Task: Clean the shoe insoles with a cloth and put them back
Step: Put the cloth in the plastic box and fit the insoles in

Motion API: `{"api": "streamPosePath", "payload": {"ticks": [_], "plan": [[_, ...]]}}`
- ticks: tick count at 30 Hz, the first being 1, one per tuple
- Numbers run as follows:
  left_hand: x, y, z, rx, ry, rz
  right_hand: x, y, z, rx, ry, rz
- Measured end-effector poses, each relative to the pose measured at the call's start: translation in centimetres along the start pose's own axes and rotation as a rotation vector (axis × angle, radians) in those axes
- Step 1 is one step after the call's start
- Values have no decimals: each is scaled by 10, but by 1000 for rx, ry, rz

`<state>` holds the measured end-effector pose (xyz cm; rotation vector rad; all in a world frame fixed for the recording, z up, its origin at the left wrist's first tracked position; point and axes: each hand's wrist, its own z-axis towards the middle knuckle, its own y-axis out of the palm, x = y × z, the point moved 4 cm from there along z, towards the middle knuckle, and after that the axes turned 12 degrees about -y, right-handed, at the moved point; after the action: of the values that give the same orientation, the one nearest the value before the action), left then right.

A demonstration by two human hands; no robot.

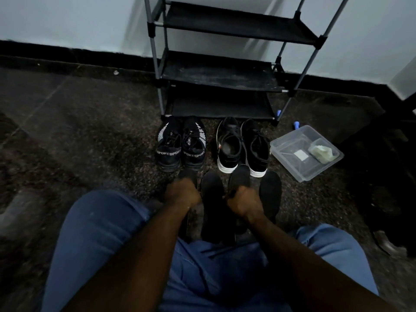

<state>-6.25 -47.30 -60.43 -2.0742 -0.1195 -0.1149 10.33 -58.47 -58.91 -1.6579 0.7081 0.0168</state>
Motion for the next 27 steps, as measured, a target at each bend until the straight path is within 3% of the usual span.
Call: {"api": "streamPosePath", "payload": {"ticks": [3,8,12,17,22,27], "plan": [[-19,23,10,-117,-166,121,1,20,-7,-95,77,-26],[-27,42,17,-213,-261,-16,5,42,-14,-167,123,-25],[-27,54,20,-175,-242,-14,-1,52,-18,-205,149,7],[-32,72,26,-3,-216,-146,-1,67,-12,-202,132,-13],[-20,53,17,-65,-245,-153,1,67,-15,-210,108,-46],[-20,43,10,-125,-205,-40,-1,67,-19,-128,241,152]]}}
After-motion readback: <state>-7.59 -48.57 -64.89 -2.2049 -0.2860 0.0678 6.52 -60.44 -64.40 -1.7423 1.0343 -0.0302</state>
